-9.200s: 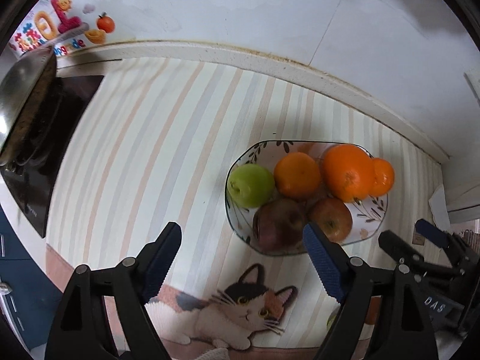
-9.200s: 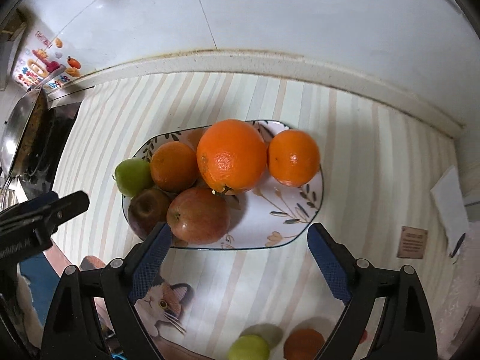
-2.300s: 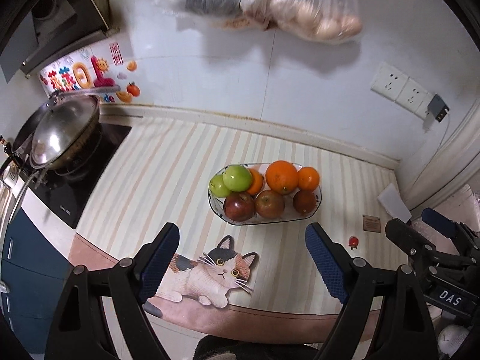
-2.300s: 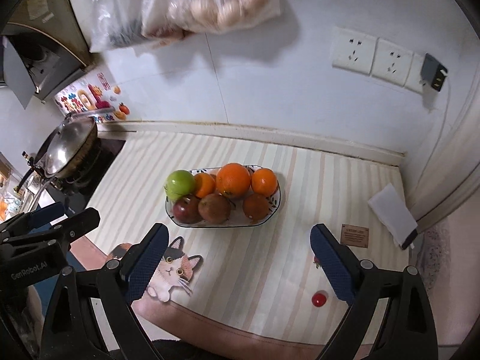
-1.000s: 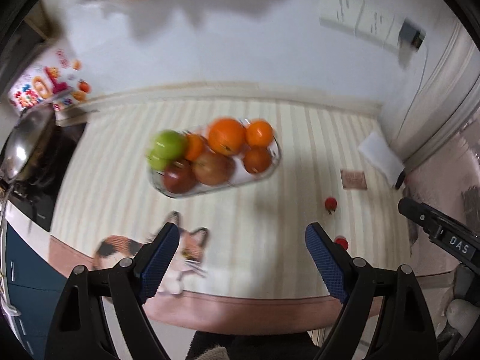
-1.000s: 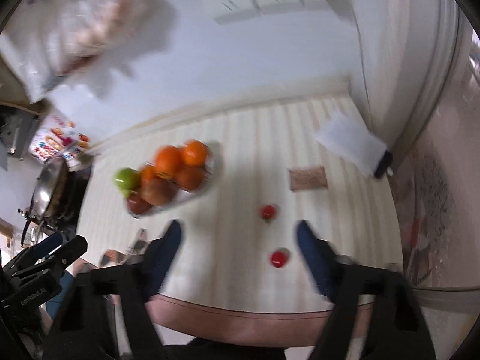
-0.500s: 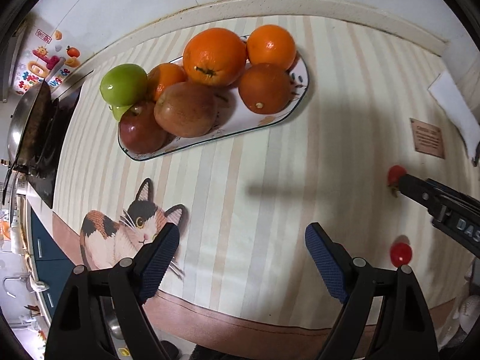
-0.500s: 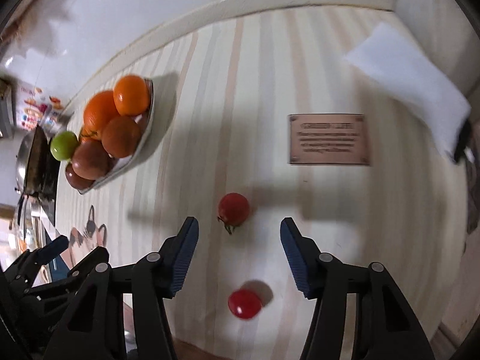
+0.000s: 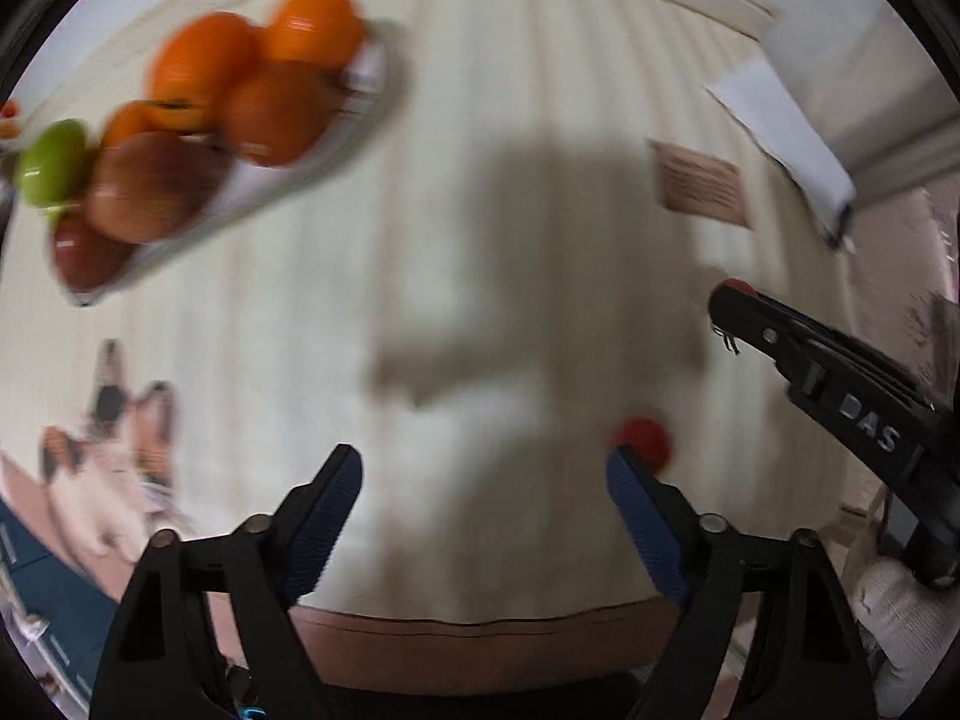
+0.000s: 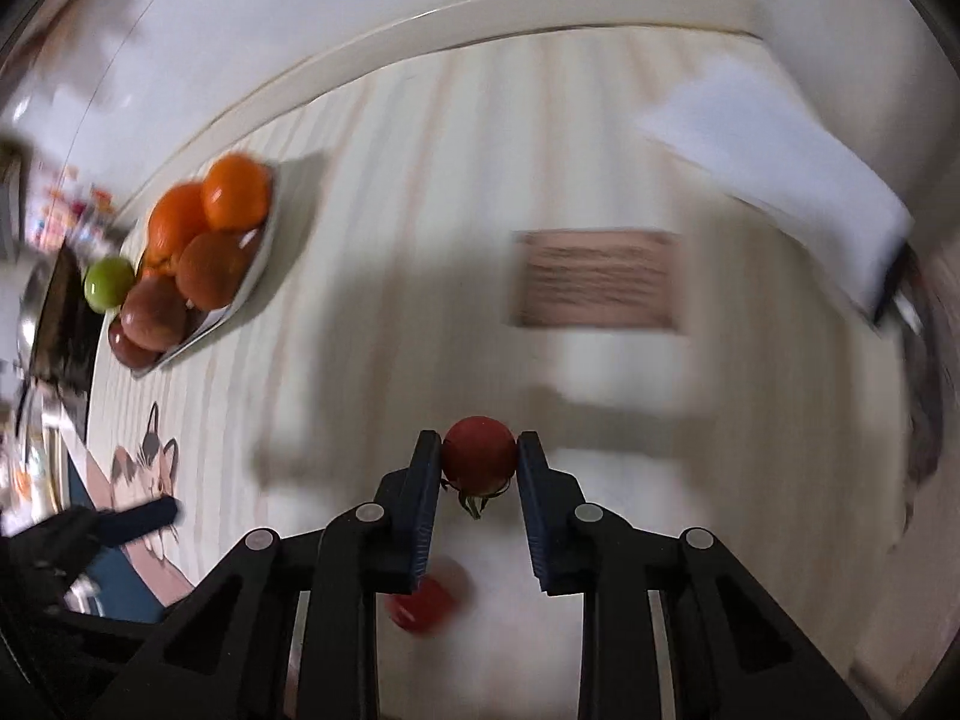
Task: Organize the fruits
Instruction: 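Grasp a cherry tomato with the left tool while the right tool grasps the other, then place the cherry tomato on the plate with the left tool while the right tool places its tomato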
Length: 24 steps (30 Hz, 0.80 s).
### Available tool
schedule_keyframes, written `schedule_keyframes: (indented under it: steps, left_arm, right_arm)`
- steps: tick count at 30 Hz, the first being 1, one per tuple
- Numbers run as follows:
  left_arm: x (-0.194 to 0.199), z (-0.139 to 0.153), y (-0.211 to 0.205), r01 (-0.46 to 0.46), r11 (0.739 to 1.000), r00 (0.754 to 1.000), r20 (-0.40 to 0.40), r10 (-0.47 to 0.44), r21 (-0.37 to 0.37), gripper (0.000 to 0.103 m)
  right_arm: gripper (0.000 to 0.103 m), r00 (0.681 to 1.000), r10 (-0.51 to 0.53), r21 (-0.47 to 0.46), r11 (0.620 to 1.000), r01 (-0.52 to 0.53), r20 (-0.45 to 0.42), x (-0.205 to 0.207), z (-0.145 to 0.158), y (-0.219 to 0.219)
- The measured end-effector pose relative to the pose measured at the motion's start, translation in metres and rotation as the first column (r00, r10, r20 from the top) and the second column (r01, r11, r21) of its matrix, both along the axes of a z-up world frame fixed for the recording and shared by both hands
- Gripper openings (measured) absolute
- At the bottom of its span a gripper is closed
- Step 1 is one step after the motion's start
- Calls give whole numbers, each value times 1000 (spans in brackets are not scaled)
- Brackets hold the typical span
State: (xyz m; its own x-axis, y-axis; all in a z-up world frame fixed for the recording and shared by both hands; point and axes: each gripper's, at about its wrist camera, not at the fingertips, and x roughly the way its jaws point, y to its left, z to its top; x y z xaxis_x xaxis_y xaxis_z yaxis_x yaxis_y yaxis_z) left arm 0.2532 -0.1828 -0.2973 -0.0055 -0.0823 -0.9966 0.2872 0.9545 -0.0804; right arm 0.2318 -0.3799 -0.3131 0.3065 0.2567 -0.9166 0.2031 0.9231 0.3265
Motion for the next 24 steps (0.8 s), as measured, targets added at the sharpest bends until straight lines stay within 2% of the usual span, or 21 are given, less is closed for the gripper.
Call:
schedule_keyframes:
  steps: [3,9,11,13,15,17,24]
  left_arm:
    - [-4,-8,-19,42,999,999,-33,-42,-16,79]
    - [-11,-17,-57,147,989,988,-39,-148,-10,78]
    - [-15,-22,-68,183,983,982,-45,-183,-3,61]
    - [-18,-27,-77,214,977,976,-44,-213,12,50]
    - [-22,-31,-83,244,970,970,-31,-243,24,47]
    - [-25,-33,-88,264,964,965,-23,-263,32,39]
    - [-28,-40,-100,277,960,961,-5,-277,50,28]
  right_arm:
    - [28,998,-56,-2,998,56,-23,-23,-2,-23]
    - [28,991,-128,2,992,129,-48,-51,-12,-45]
    - [28,988,-143,1,990,143,-51,-55,-15,-47]
    - [28,987,-155,-2,988,155,-51,-60,-15,-51]
    - [28,985,-165,-2,986,165,-50,-62,-15,-52]
    - [28,985,-168,-6,986,168,-49,-63,-13,-56]
    - [28,983,-180,-16,984,179,-46,-65,-11,-57]
